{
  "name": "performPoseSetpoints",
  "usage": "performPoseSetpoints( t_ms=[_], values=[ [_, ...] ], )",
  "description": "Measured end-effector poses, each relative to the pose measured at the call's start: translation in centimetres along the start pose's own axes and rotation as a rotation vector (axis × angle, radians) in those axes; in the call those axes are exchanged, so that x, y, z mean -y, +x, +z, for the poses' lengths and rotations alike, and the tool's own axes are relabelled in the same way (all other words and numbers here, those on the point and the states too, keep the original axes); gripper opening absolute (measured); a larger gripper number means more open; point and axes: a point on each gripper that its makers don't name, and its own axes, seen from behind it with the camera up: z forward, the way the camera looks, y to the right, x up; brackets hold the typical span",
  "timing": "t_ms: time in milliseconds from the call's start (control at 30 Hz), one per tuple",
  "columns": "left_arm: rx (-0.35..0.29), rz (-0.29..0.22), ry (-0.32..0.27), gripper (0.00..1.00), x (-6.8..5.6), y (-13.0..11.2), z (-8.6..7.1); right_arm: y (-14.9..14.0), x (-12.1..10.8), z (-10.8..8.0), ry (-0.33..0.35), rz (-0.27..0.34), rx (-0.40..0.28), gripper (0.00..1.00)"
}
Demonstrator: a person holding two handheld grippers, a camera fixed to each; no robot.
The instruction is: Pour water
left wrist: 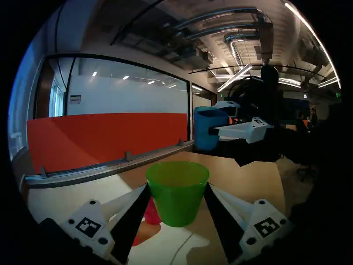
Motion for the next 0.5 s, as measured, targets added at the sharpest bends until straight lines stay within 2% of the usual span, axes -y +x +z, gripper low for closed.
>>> performPoseSetpoints(
  t_ms=[500],
  values=[
    [0.0,0.006,-0.009,0.83,0.0,0.4,1.0,2.1,-1.4,2.4,0.005,-0.181,0.003,0.9]
  ],
)
